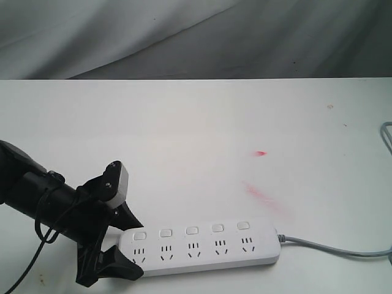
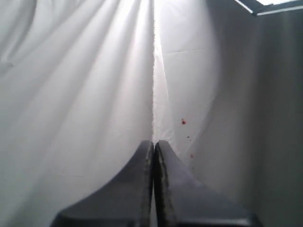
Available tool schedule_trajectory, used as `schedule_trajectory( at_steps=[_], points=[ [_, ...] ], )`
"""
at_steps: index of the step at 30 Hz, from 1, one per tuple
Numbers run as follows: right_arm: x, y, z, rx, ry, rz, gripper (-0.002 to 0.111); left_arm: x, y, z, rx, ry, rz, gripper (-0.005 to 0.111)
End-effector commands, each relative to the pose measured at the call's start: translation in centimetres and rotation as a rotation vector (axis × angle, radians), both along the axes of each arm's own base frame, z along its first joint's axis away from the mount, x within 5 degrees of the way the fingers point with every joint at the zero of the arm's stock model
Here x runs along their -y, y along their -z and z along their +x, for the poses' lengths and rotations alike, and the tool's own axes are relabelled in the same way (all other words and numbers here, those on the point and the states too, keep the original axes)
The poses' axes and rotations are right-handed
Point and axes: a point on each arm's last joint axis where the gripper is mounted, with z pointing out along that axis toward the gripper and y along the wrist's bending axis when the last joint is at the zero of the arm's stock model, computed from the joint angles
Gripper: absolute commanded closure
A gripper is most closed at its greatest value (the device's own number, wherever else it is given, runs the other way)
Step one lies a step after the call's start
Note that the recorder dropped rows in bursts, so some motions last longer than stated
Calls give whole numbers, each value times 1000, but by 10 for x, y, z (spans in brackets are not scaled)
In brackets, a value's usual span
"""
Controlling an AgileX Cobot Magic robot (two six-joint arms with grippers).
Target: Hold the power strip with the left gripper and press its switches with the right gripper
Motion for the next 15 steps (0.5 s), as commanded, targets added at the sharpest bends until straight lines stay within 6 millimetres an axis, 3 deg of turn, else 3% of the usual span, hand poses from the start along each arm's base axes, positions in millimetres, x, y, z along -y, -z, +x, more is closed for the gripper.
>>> schedule_trajectory(
  at_steps=[1,4,8,11,15],
  points=[
    [4,-7,-19,54,-77,312,108,1,1,0,1,5,4,76],
    [5,-13,-38,107,-120,412,108,1,1,0,1,5,4,76],
    [1,-9,-59,152,-173,316,108,1,1,0,1,5,4,76],
    [-3,16,-60,102,-200,274,108,1,1,0,1,5,4,76],
    [-7,71,-51,-47,-233,350,108,1,1,0,1,5,4,76]
  ],
)
